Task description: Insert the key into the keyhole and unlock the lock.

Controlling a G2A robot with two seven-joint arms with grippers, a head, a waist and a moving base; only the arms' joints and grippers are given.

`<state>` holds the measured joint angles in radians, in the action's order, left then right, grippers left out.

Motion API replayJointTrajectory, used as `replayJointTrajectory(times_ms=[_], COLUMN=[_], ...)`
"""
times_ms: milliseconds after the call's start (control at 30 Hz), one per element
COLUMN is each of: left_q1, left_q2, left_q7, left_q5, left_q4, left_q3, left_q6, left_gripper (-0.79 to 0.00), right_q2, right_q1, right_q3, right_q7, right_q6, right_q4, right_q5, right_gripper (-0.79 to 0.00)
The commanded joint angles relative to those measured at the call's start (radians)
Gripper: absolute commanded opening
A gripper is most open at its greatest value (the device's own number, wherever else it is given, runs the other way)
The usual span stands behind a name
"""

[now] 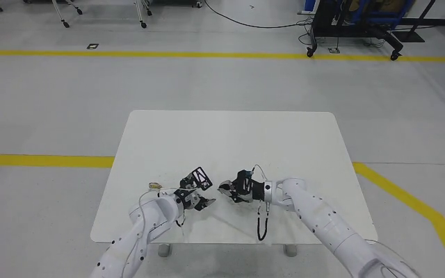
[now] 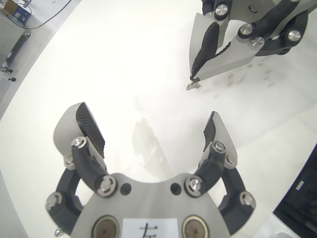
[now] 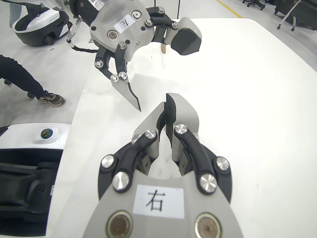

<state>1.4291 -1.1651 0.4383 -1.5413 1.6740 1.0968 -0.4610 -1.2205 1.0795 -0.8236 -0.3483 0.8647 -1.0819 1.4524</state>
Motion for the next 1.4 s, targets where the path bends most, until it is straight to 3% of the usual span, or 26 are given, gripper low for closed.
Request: replayJointTrajectory(times_ms=[0,400,633,800,1133,1233,1367], left_q1=[-0.014,-0.054,-0.065,-0.068,-0.066,-0.056,-0.059], left_q2=[-0.004,-0.023,-0.027,-0.027,-0.026,-0.028,-0.021], left_q7=[0.003,-0.008,-0.056,-0.136,-0.142,-0.225,-0.325], left_q5=[-0.016,-0.053,0.05,0.207,0.22,0.447,0.776], left_q4=[-0.022,-0.091,-0.057,0.007,0.014,-0.019,-0.124], left_q3=[-0.02,-0.091,-0.057,0.018,0.027,0.078,0.166], left_q6=[0.02,0.091,0.114,0.126,0.122,0.048,-0.172], left_gripper=[0.0,0.0,0.0,0.0,0.0,0.0,0.0], right_q2=[0.0,0.018,0.063,0.092,0.091,0.081,0.064], right_q1=[0.001,0.032,0.099,0.196,0.213,0.204,0.179], right_q3=[0.0,-0.046,-0.184,-0.295,-0.286,-0.276,-0.245], right_q7=[-0.001,-0.085,-0.185,-0.24,-0.231,-0.208,-0.149], right_q6=[-0.005,-0.002,0.012,0.02,0.041,0.057,0.102], right_q4=[0.0,-0.011,-0.092,-0.2,-0.215,-0.181,-0.131], right_q5=[0.0,-0.018,-0.072,-0.157,-0.184,-0.322,-0.522], right_gripper=[-0.785,-0.785,-0.785,-0.785,-0.785,-0.785,-0.785])
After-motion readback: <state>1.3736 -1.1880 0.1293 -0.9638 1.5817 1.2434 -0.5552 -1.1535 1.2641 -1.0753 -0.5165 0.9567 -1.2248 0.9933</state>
